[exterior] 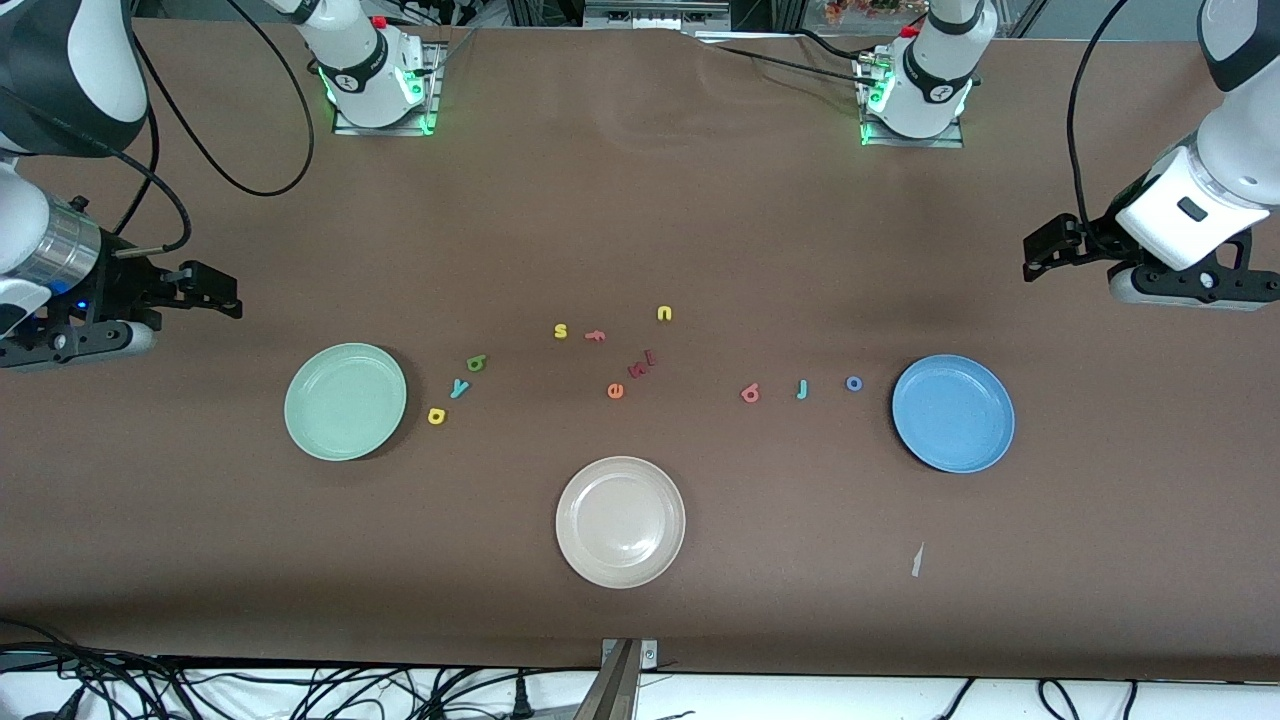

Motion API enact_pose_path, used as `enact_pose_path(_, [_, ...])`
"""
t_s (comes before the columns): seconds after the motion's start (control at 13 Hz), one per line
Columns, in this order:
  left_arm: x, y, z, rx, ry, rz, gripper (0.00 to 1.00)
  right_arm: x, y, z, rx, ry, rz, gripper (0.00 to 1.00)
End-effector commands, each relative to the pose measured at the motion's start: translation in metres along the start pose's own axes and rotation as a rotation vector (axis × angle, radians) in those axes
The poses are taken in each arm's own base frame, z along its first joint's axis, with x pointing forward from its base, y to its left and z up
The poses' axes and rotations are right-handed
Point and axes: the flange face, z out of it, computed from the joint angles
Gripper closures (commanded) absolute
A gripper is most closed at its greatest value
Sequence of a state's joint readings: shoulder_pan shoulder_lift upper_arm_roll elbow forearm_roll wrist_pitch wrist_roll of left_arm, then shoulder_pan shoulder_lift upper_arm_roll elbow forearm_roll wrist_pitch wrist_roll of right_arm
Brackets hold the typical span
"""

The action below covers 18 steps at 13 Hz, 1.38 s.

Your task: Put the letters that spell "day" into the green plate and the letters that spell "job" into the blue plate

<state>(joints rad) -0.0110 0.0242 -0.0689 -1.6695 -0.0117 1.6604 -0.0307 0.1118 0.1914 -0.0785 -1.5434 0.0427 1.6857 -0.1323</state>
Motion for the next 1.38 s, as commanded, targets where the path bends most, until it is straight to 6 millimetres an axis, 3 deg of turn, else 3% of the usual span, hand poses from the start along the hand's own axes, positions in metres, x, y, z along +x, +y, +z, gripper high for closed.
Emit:
enact_pose_path(0.0, [-0.004,0.002,-0.006,-0.004,-0.025,0.015,0.0,-0.001,-0.002,0.0,-0.013,0.003,0.005,0.0])
enact_pose_path(0.85, [-0.003,0.002,-0.006,-0.005,-0.025,0.017,0.0,-0.001,-0.006,-0.001,-0.012,-0.005,-0.005,0.0])
enact_pose_path(1.31, [-0.003,0.002,-0.006,-0.005,-0.025,0.015,0.0,-0.007,0.0,-0.012,-0.008,0.014,0.0,0.0])
